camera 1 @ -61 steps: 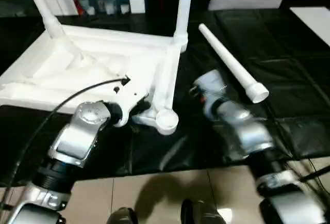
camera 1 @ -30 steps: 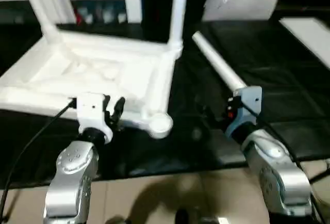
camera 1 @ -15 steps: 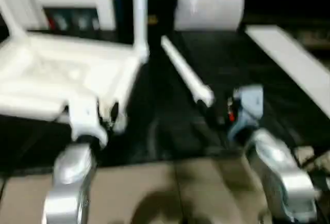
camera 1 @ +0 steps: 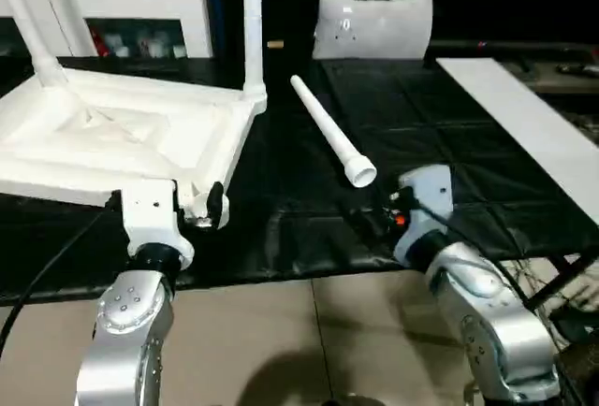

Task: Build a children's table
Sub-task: Move to table

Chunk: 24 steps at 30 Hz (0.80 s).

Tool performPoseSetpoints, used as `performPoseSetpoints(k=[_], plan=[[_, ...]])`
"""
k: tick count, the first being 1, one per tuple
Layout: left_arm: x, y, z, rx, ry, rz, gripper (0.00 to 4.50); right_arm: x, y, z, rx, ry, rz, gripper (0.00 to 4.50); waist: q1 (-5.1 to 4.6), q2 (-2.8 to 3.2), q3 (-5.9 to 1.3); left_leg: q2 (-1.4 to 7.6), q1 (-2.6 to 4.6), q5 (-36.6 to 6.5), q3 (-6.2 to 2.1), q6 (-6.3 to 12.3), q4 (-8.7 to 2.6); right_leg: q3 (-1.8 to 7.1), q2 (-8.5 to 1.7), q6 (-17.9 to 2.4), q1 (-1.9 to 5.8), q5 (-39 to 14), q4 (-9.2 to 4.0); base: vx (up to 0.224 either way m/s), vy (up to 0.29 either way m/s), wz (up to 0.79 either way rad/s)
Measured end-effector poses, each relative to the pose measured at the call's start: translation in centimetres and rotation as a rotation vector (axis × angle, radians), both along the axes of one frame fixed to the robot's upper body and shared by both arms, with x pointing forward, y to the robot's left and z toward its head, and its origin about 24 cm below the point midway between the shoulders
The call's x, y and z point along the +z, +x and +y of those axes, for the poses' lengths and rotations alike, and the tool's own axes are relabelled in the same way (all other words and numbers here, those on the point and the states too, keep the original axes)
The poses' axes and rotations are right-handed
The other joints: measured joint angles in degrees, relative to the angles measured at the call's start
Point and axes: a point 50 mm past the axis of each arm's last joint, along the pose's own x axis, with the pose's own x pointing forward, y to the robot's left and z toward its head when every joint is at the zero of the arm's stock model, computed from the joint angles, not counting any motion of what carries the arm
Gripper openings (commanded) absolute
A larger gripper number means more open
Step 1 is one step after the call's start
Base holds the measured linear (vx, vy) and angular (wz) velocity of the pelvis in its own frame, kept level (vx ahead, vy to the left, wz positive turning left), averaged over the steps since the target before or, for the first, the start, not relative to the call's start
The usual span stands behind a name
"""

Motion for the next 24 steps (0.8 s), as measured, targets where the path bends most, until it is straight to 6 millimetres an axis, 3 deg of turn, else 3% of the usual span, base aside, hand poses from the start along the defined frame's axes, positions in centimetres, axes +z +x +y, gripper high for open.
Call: performPoseSetpoints(k=[1,2,3,4,5,6,7,8,9,11,13,14,15,16,17,18,19,20,21,22,23,24], plan=[[0.3,0.1,-0.1,-0.002,-0.001,-0.011,4.50,0.0,0.0,-0.1,0.002,-0.007,-0.003,4.50,0.87,-0.97,-0.10,0.31,0.54,0.0,1.23,0.00,0.05,0.79,-0.34,0.0,1.00,-1.3,3.30,0.000,0.000,0.00],[0.4,0.0,0.0,-0.001,-0.001,-0.017,4.50,0.1,0.0,-0.1,0.011,-0.006,-0.011,4.50,1.97,-2.08,-0.37,0.21,1.04,0.0,2.48,-0.02,0.29,2.70,-0.64,0.1,2.60,-3.8,3.89,0.112,-0.109,-0.02],[0.3,-0.1,0.0,0.005,-0.004,-0.014,4.50,0.4,0.2,0.0,0.020,-0.013,-0.025,4.50,2.76,-2.68,-0.58,0.43,1.23,-0.6,2.98,-0.10,1.33,3.41,-0.13,1.2,2.34,-4.6,4.11,0.098,-0.058,-0.09],[-0.1,-0.3,-0.1,0.004,-0.011,0.005,4.50,0.3,0.2,-0.1,0.022,-0.016,-0.023,4.50,3.64,-1.60,-0.51,0.27,-0.24,-2.3,2.20,2.20,4.36,2.83,-0.01,1.0,2.51,-4.8,3.68,0.115,-0.060,-0.12],[-0.2,-0.3,-0.4,-0.008,-0.011,0.009,4.50,0.1,0.2,-0.2,0.020,-0.020,-0.014,4.50,4.24,-1.39,-0.52,-0.41,-0.90,-3.0,1.88,3.46,5.56,2.94,0.24,1.0,2.74,-4.8,3.43,0.092,-0.014,0.03],[0.0,-0.1,-0.6,-0.019,-0.011,0.002,4.50,0.0,0.2,-0.2,0.019,-0.022,-0.009,4.50,4.68,-0.66,-0.81,-1.38,-0.97,-3.2,1.68,4.22,5.19,2.98,0.55,0.9,3.03,-4.7,2.92,0.155,-0.012,0.18],[0.2,0.0,-0.8,-0.028,-0.010,-0.009,4.50,-0.2,0.2,-0.4,0.014,-0.026,-0.004,4.50,4.89,0.53,-1.22,-2.03,-0.82,-2.2,1.04,3.53,3.60,3.12,1.74,0.6,3.51,-4.4,1.62,0.139,-0.011,0.21],[0.4,0.0,-0.6,-0.025,-0.005,-0.014,4.50,-0.3,0.3,-0.3,0.014,-0.026,0.002,4.50,4.84,0.86,-1.55,-1.80,-0.37,-1.7,0.94,2.84,2.74,3.10,1.92,0.4,3.89,-4.0,0.70,0.134,0.010,0.13],[0.4,0.0,-0.4,-0.018,0.002,-0.015,4.50,-0.3,0.4,0.1,0.024,-0.017,0.002,4.50,4.35,0.69,-1.82,-2.21,-0.67,-1.6,-0.19,3.07,2.00,2.43,2.13,-0.1,4.69,-3.5,-1.01,0.148,0.022,0.34],[0.6,0.2,-0.3,-0.019,0.004,-0.021,4.50,-0.3,0.4,0.0,0.020,-0.025,-0.004,4.50,3.59,0.81,-2.15,-3.19,-1.85,-1.5,-2.32,4.63,1.59,0.17,1.93,0.6,6.11,-3.0,-3.83,0.156,0.033,0.51],[0.6,0.2,-0.4,-0.023,0.000,-0.020,4.50,-0.2,0.5,0.0,0.018,-0.032,-0.010,4.50,2.89,1.19,-2.32,-4.21,-1.75,-2.2,-4.54,6.17,1.47,-1.56,1.65,1.6,7.58,-3.3,-5.50,0.217,0.037,0.56],[0.5,0.2,-0.3,-0.022,-0.001,-0.019,4.50,-0.1,0.6,0.2,0.026,-0.036,-0.015,4.50,2.03,1.10,-2.35,-5.47,-1.54,-2.4,-5.57,6.54,1.33,-1.47,1.22,1.6,7.33,-4.1,-4.22,0.246,-0.001,0.54],[0.4,0.2,0.2,-0.004,0.005,-0.011,4.50,0.1,0.9,0.6,0.038,-0.036,-0.027,4.50,1.01,0.53,-2.59,-6.07,-0.63,-2.7,-5.50,6.00,1.05,0.78,1.16,1.5,4.47,-5.2,1.86,0.194,-0.037,0.40],[0.2,0.2,0.3,-0.002,0.009,-0.002,4.50,0.1,0.8,0.6,0.034,-0.033,-0.031,4.50,0.59,0.79,-2.52,-6.18,0.23,-3.1,-5.36,5.63,0.83,1.64,1.59,1.8,2.29,-5.6,5.09,0.194,-0.037,0.40],[0.3,0.3,0.3,-0.006,0.009,-0.007,4.50,0.2,0.9,0.5,0.031,-0.038,-0.042,4.50,0.47,0.22,-2.90,-6.36,0.90,-3.5,-4.93,5.29,0.62,2.54,1.66,1.8,-0.47,-5.3,6.20,0.144,-0.077,0.06],[0.4,0.4,0.1,-0.019,0.007,-0.011,4.50,0.2,1.0,0.3,0.030,-0.048,-0.051,4.50,0.09,-0.50,-3.06,-7.11,1.56,-4.1,-4.32,4.85,0.50,3.86,1.04,1.7,-3.26,-4.3,4.46,0.128,-0.099,-0.06],[0.6,0.6,-0.1,-0.029,0.005,-0.020,4.50,0.1,1.1,0.1,0.031,-0.062,-0.055,4.50,0.21,-2.49,-3.05,-8.08,2.26,-4.7,-3.47,4.32,0.59,5.54,0.22,0.8,-3.28,-0.4,1.77,0.128,-0.099,-0.06],[0.3,0.7,-0.5,-0.038,-0.009,-0.010,4.50,-0.3,1.1,-0.3,0.024,-0.080,-0.047,4.50,0.63,-2.49,-2.70,-8.12,2.95,-5.9,-2.93,6.31,1.88,6.00,0.76,0.5,-2.56,-0.5,2.18,0.136,-0.091,-0.03],[0.0,0.7,-1.2,-0.064,-0.020,0.002,4.50,-0.6,1.2,-0.9,0.010,-0.100,-0.035,4.50,1.08,-1.81,-2.38,-7.56,2.47,-6.6,-2.71,9.37,5.02,6.11,1.42,0.0,-1.48,-0.7,1.51,0.143,-0.068,-0.08],[-0.1,0.7,-1.7,-0.088,-0.023,0.007,4.50,-1.1,1.3,-1.3,-0.007,-0.109,-0.016,4.50,1.28,-1.71,-2.10,-7.92,0.60,-6.2,-2.49,9.50,8.88,6.13,1.48,-0.1,-0.32,-0.9,0.71,0.143,-0.068,-0.08],[0.0,0.8,-1.7,-0.093,-0.022,0.004,4.50,-1.1,1.4,-1.5,-0.016,-0.116,-0.013,4.50,1.36,-1.57,-2.14,-8.09,-0.69,-5.7,-2.36,8.63,9.55,6.05,1.66,-0.2,0.60,-0.9,-0.01,0.137,-0.049,-0.10],[0.1,0.8,-1.7,-0.093,-0.020,0.001,4.50,-1.0,1.4,-1.6,-0.021,-0.117,-0.023,4.50,1.62,-1.11,-2.04,-7.72,-2.31,-4.6,-2.30,7.38,8.72,5.78,2.29,-0.5,1.79,-1.0,-0.95,0.137,-0.016,-0.07]])
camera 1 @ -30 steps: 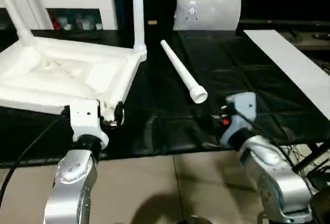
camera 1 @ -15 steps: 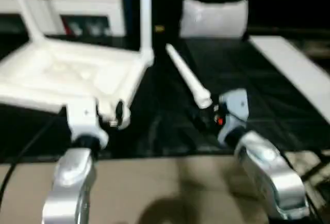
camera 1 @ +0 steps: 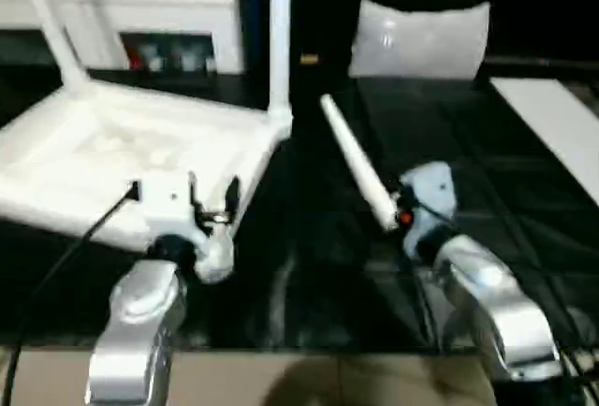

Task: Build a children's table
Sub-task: Move to table, then pick table leg

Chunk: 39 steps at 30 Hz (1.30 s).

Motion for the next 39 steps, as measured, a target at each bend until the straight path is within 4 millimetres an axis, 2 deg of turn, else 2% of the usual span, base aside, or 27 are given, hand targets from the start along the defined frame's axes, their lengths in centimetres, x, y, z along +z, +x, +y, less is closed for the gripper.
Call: performPoseSetpoints(k=[1,2,3,4,5,6,7,8,9,10,11,12,13,15,18,21,23,24,29,31,34,35,39], plan=[[0.0,0.0,0.0,-0.001,0.001,0.000,4.50,0.1,0.0,0.0,-0.003,-0.002,-0.005,4.50,0.26,0.69,0.11,0.56,-1.07,1.1,0.09,-1.10,-1.61,-0.66,0.44,-0.5,0.96,-0.1,-0.52,0.137,-0.016,-0.07],[0.0,0.0,0.0,-0.001,0.001,-0.001,4.50,0.1,0.1,-0.1,-0.006,-0.006,-0.008,4.50,0.36,1.71,0.16,1.65,-1.99,2.1,0.20,-1.49,-4.10,-1.44,1.30,-0.5,1.95,-0.4,-1.02,0.142,0.032,-0.01],[0.1,0.1,0.0,-0.001,0.003,-0.005,4.50,0.3,0.2,-0.2,-0.010,-0.013,-0.013,4.50,0.39,3.21,0.33,2.89,-2.29,3.8,0.31,-1.45,-6.87,-2.50,2.32,-0.4,2.78,-0.9,-1.20,0.137,0.102,0.01],[0.0,0.0,0.2,0.002,0.012,-0.002,4.50,0.1,0.3,-0.1,-0.013,-0.014,-0.004,4.50,0.18,4.05,0.56,4.21,-1.68,6.4,0.16,-2.71,-6.61,-3.05,2.87,0.0,3.71,-1.5,-1.23,0.137,0.102,0.01],[0.0,0.0,0.6,0.012,0.020,0.000,4.50,-0.1,0.6,0.3,-0.004,-0.023,0.011,4.50,-0.20,3.88,0.71,3.78,-1.40,6.0,0.01,-2.48,-6.68,-2.99,2.65,-0.8,3.73,-2.4,-0.95,0.170,0.105,0.04],[-0.1,0.0,1.3,0.036,0.029,0.005,4.50,0.3,1.0,0.7,0.005,-0.029,0.001,4.50,-0.85,2.99,0.58,3.15,-1.41,5.7,-0.02,-2.18,-6.94,-2.83,2.20,-2.0,2.73,-3.1,1.22,0.185,0.057,0.05],[-0.3,0.1,1.6,0.043,0.040,0.016,4.50,0.7,1.5,0.8,-0.004,-0.041,-0.002,4.50,-1.58,2.74,0.45,2.84,-1.31,5.6,-0.02,-1.61,-6.92,-2.80,1.64,-1.6,1.42,-3.1,3.44,0.185,0.057,0.05],[-0.3,0.1,1.6,0.032,0.048,0.019,4.50,1.1,2.1,0.6,-0.028,-0.060,0.005,4.50,-2.29,2.51,0.25,2.56,-1.29,5.4,0.06,-1.31,-6.91,-2.63,0.95,-0.3,-0.13,-2.6,5.03,0.131,0.041,0.02],[-0.1,0.2,1.3,0.011,0.051,0.011,4.50,1.4,2.6,0.0,-0.067,-0.084,0.009,4.50,-2.60,1.95,-0.11,2.07,-1.47,5.3,0.29,-1.10,-6.85,-2.09,-0.09,2.0,-2.26,-1.2,4.91,0.092,0.023,0.06],[0.0,0.3,1.1,-0.003,0.053,0.006,4.50,1.5,2.8,-0.4,-0.086,-0.091,0.010,4.50,-2.54,1.24,-0.42,1.79,-1.60,5.3,0.94,-1.05,-6.70,-1.19,-0.80,3.1,-3.45,0.2,3.54,0.092,0.023,0.06],[0.2,0.3,1.0,-0.026,0.059,0.000,4.50,1.7,3.2,-0.7,-0.103,-0.096,0.025,4.50,-2.30,0.11,-0.73,0.94,-1.97,5.2,1.56,-1.19,-6.01,0.18,-2.21,4.2,-4.34,2.9,1.14,0.064,-0.006,0.04],[0.1,0.3,0.6,-0.076,0.076,0.009,4.50,1.4,3.6,-1.2,-0.122,-0.102,0.071,4.50,-2.22,0.11,-0.71,0.80,-2.71,5.3,1.52,-1.00,-5.95,0.52,-2.18,4.0,-4.68,3.0,1.28,0.000,0.000,0.00],[0.1,0.3,0.1,-0.128,0.089,0.013,4.50,1.2,4.0,-1.7,-0.138,-0.106,0.111,4.50,-1.98,0.12,-0.71,0.85,-2.75,5.4,1.48,-1.05,-6.81,0.36,-2.16,3.7,-4.97,3.3,0.98,0.000,0.000,0.00],[-0.1,0.1,-0.4,-0.233,0.122,0.044,4.50,1.3,4.9,-2.0,-0.152,-0.111,0.185,4.50,-1.83,0.14,-0.65,1.16,-2.78,5.9,1.50,-1.98,-7.85,0.13,-1.80,3.2,-5.15,4.0,0.17,0.005,-0.033,-0.01],[-0.1,-0.4,-0.5,-0.365,0.165,0.094,4.50,2.5,6.1,-1.6,-0.121,-0.110,0.282,4.50,-1.00,0.62,-0.20,2.30,-2.43,6.3,1.52,-2.80,-7.96,-0.23,-0.89,1.4,-4.56,4.6,-1.22,-0.029,-0.029,-0.02],[0.2,-0.8,-0.8,-0.469,0.173,0.118,4.50,2.1,7.1,-1.4,-0.097,-0.096,0.387,4.50,-0.82,0.59,0.35,3.03,-1.78,6.3,2.66,-3.22,-7.92,-0.41,-1.02,1.0,-4.08,4.7,-1.11,-0.053,-0.007,0.04],[0.5,-1.1,-1.1,-0.524,0.178,0.123,4.50,1.7,7.6,-1.5,-0.109,-0.101,0.429,4.50,-0.48,0.59,0.57,3.44,-1.69,6.4,3.31,-3.29,-7.92,-0.49,-1.17,1.2,-4.01,4.6,-1.06,-0.080,-0.011,0.06],[0.5,-1.2,-1.2,-0.557,0.184,0.134,4.50,1.3,7.9,-1.5,-0.114,-0.098,0.466,4.23,-0.44,0.60,0.62,3.65,-1.67,6.4,3.57,-3.39,-7.92,-0.48,-1.17,1.2,-4.02,4.6,-1.02,-0.068,-0.007,0.01],[0.6,-1.4,-1.6,-0.637,0.195,0.174,4.50,0.5,8.6,-1.8,-0.130,-0.098,0.558,3.97,-0.69,0.56,0.66,3.89,-1.78,6.7,3.64,-3.83,-7.92,-0.73,-1.17,1.1,-4.21,4.7,-1.02,-0.025,-0.002,-0.01],[0.7,-1.5,-1.8,-0.648,0.194,0.175,4.50,0.2,8.6,-1.9,-0.123,-0.111,0.584,3.67,-0.76,0.56,0.66,4.09,-1.80,6.8,3.72,-3.93,-7.92,-0.97,-1.18,0.8,-4.22,4.9,-1.02,0.000,0.000,0.00],[0.8,-1.6,-1.9,-0.669,0.188,0.189,4.50,-0.2,8.7,-1.9,-0.117,-0.117,0.633,3.50,-0.73,0.53,0.66,4.37,-1.82,6.8,3.81,-4.05,-7.92,-1.28,-1.15,0.7,-4.29,5.0,-0.96,0.000,0.000,0.00],[0.8,-1.7,-2.0,-0.679,0.188,0.195,4.50,-0.4,8.8,-1.9,-0.115,-0.114,0.652,3.28,-0.73,0.53,0.66,4.44,-1.82,6.9,3.83,-4.14,-7.92,-1.35,-1.13,0.7,-4.30,5.0,-0.91,0.000,0.000,0.00],[1.0,-2.1,-2.4,-0.730,0.171,0.200,4.50,-0.8,8.8,-2.1,-0.105,-0.103,0.694,3.05,-0.65,0.53,0.66,4.92,-1.86,7.0,4.26,-4.22,-7.93,-1.55,-1.05,0.3,-4.39,5.3,-0.87,0.000,0.000,0.00]])
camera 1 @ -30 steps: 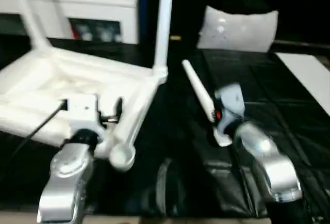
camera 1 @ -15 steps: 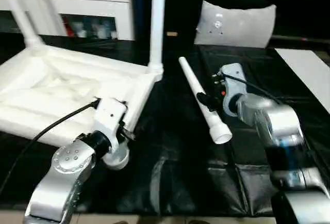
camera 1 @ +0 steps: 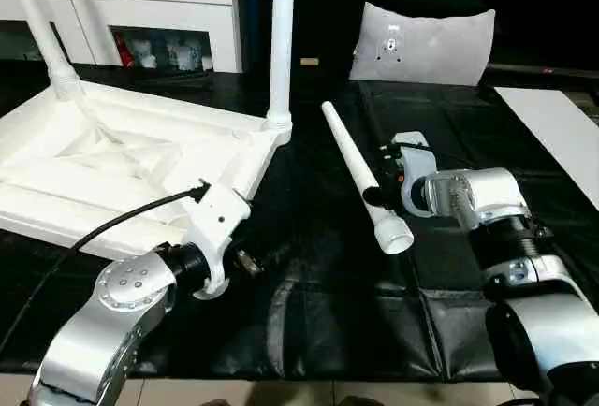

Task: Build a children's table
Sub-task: Pick table leg

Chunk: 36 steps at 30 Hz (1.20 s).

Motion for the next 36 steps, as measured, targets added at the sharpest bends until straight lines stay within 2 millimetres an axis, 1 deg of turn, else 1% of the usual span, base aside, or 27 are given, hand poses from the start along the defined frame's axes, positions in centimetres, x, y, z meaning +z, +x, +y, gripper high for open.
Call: performPoseSetpoints(k=[3,4,5,6,9,10,11,14,17,25,29,32,33,34,35,36], plan=[[0.1,-0.2,-0.1,-0.036,-0.004,0.019,4.50,-0.2,-0.1,-0.1,0.009,0.017,0.017,2.70,0.25,0.03,-0.01,0.24,-0.04,0.0,0.29,0.00,0.00,-0.01,0.05,0.1,-0.06,-0.1,-0.02,0.000,0.000,0.00],[0.1,-0.3,-0.1,-0.046,-0.005,0.028,4.50,-0.3,-0.1,-0.1,0.011,0.023,0.026,2.70,0.34,0.03,-0.01,0.27,-0.05,0.0,0.35,0.00,-0.01,0.00,0.06,0.1,-0.08,-0.2,-0.02,0.000,0.000,0.00],[0.1,-0.3,-0.1,-0.054,-0.005,0.035,4.50,-0.5,-0.2,-0.2,0.012,0.030,0.035,2.60,0.43,0.03,-0.01,0.28,-0.08,0.0,0.41,0.00,-0.02,0.02,0.06,0.1,-0.12,-0.2,-0.03,0.000,0.000,0.00],[0.1,-0.3,-0.1,-0.064,-0.008,0.040,4.50,-0.6,-0.3,-0.2,0.012,0.038,0.048,2.39,0.57,0.03,0.00,0.29,-0.13,0.0,0.47,0.01,-0.05,0.04,0.06,0.1,-0.19,-0.2,-0.07,0.000,0.000,0.00],[0.2,-0.3,-0.3,-0.078,-0.010,0.040,4.50,-0.8,-0.4,-0.1,0.022,0.057,0.062,2.32,0.90,0.03,0.00,0.32,-0.24,0.0,0.62,0.02,-0.07,0.12,0.06,0.0,-0.32,-0.2,-0.08,0.000,0.000,0.00],[0.2,-0.3,-0.3,-0.080,-0.009,0.042,4.50,-0.8,-0.4,-0.1,0.028,0.070,0.067,2.25,1.02,0.03,-0.01,0.34,-0.23,0.0,0.66,0.02,-0.07,0.12,0.06,0.0,-0.32,-0.2,-0.08,0.000,0.000,0.00],[0.2,-0.3,-0.3,-0.081,-0.009,0.044,4.50,-0.8,-0.4,-0.1,0.031,0.075,0.071,2.04,1.10,0.03,-0.01,0.36,-0.22,0.0,0.69,0.02,-0.07,0.11,0.06,0.0,-0.32,-0.2,-0.08,0.000,0.000,0.00],[0.2,-0.4,-0.3,-0.083,-0.008,0.049,4.50,-0.9,-0.5,-0.1,0.038,0.086,0.080,1.90,1.17,0.03,0.00,0.53,-0.15,0.0,0.88,0.02,-0.07,0.11,0.06,0.0,-0.30,-0.2,-0.05,0.000,0.000,0.00],[0.1,-0.4,-0.2,-0.085,-0.007,0.051,4.50,-1.0,-0.5,-0.3,0.037,0.089,0.086,1.85,1.30,0.03,0.00,0.62,-0.07,0.0,1.00,0.01,-0.07,0.10,0.06,0.0,-0.25,-0.2,-0.03,0.000,0.000,0.00],[0.2,-0.3,-0.4,-0.095,-0.003,0.048,4.50,-1.0,-0.6,-0.5,0.042,0.097,0.090,1.85,1.19,0.03,0.00,0.67,-0.05,0.0,1.09,0.00,-0.08,0.10,0.06,0.0,-0.26,-0.2,-0.03,0.000,0.000,0.00],[0.5,-0.1,-0.5,-0.066,-0.008,0.004,4.50,-1.0,-0.6,-1.1,-0.006,0.138,0.071,1.85,1.36,0.02,0.00,0.70,-0.09,0.0,1.20,0.01,-0.08,0.13,0.05,0.0,-0.29,-0.2,-0.06,0.000,0.000,0.00],[0.9,1.0,-0.7,-0.017,-0.029,-0.061,4.50,-0.1,-0.3,-2.0,-0.093,0.252,-0.037,1.85,1.66,0.03,0.01,0.80,-0.11,0.0,1.47,0.02,-0.08,0.19,0.03,0.0,-0.36,-0.2,-0.07,0.000,0.000,0.00],[1.2,1.3,-0.7,-0.001,-0.043,-0.083,4.50,0.5,-0.1,-2.2,-0.113,0.304,-0.107,1.85,1.69,0.04,0.01,0.83,-0.13,0.0,1.55,0.03,-0.08,0.23,0.03,0.1,-0.41,-0.2,-0.06,0.000,0.000,0.00],[1.6,1.7,-0.7,0.015,-0.059,-0.107,4.50,1.5,0.1,-2.3,-0.123,0.373,-0.212,1.85,1.78,0.04,0.01,0.85,-0.13,0.0,1.61,0.04,-0.10,0.25,0.03,0.1,-0.44,-0.2,-0.06,0.000,0.000,0.00],[1.9,1.9,-0.8,0.017,-0.066,-0.120,4.50,2.3,0.3,-2.4,-0.121,0.408,-0.277,1.85,1.69,0.07,-0.01,0.85,-0.10,0.0,1.65,0.04,-0.16,0.29,0.03,0.1,-0.47,-0.2,-0.06,0.000,0.000,0.00],[2.1,2.1,-1.0,0.021,-0.087,-0.131,4.50,3.2,0.2,-2.7,-0.120,0.462,-0.365,1.85,1.74,0.06,-0.01,0.86,-0.13,0.0,1.66,0.05,-0.21,0.26,0.03,0.1,-0.49,-0.2,-0.08,0.000,0.000,0.00]])
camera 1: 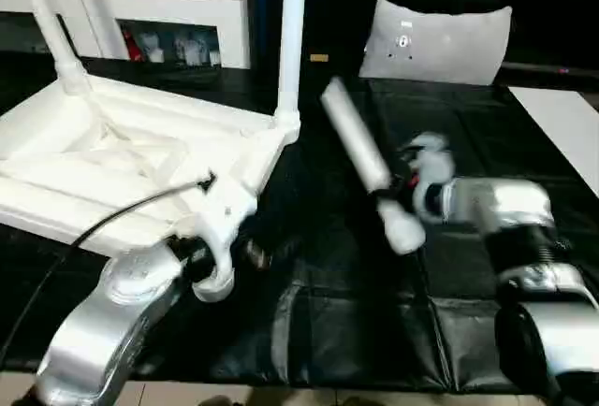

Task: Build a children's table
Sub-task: Pick table leg

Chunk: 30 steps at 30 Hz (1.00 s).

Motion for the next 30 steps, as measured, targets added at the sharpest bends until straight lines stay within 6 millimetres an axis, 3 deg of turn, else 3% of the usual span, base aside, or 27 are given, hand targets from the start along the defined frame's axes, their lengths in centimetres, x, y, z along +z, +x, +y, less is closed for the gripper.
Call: performPoseSetpoints(k=[3,8,12,16,20,27,30], plan=[[0.7,0.6,-0.7,-0.001,-0.066,-0.020,4.50,2.2,-0.6,0.0,0.037,0.151,-0.175,1.84,0.09,0.01,-0.01,0.05,0.01,0.0,0.07,0.06,-0.12,0.00,0.03,0.0,-0.06,0.0,-0.01,0.000,0.000,0.00],[2.2,1.9,-1.8,-0.001,-0.203,-0.045,4.50,3.6,-2.7,0.6,0.166,0.438,-0.324,1.84,0.40,0.01,0.00,0.06,-0.02,0.1,0.13,0.16,-0.24,0.02,0.03,0.0,-0.14,0.0,-0.01,0.000,0.000,0.00],[5.0,2.9,-2.7,-0.029,-0.466,-0.051,4.50,4.9,-5.4,1.2,0.342,0.568,-0.461,1.84,1.33,-0.16,0.09,0.14,-0.08,0.2,0.15,0.14,-0.25,-0.08,0.03,0.0,-0.16,0.0,-0.03,0.000,0.000,0.00],[7.9,3.0,-3.9,-0.162,-0.592,-0.058,4.50,5.5,-6.5,2.6,0.484,0.631,-0.481,1.84,1.27,-0.22,0.10,0.11,-0.02,0.2,0.18,0.15,-0.24,-0.04,0.01,0.0,-0.12,0.0,-0.04,0.000,0.000,0.00],[8.4,2.8,-4.7,-0.243,-0.658,-0.006,4.50,5.6,-7.1,2.8,0.532,0.670,-0.478,1.84,1.39,-0.68,0.36,0.13,-0.11,0.2,0.19,0.06,-0.30,-0.09,0.00,0.1,-0.22,0.0,-0.04,0.000,0.000,0.00],[9.1,3.6,-5.2,-0.283,-0.684,0.046,4.50,5.4,-8.3,4.1,0.632,0.652,-0.457,1.84,1.79,-0.71,0.38,0.14,-0.42,0.4,0.18,0.11,-0.39,-0.16,0.00,0.1,-0.40,0.0,-0.19,0.000,0.000,0.00],[8.8,3.8,-5.2,-0.295,-0.704,0.076,4.15,5.2,-8.7,4.3,0.654,0.641,-0.452,1.84,1.91,-0.71,0.38,0.14,-0.44,0.4,0.17,0.11,-0.41,-0.17,0.00,0.1,-0.40,0.0,-0.22,0.000,0.000,0.00]])
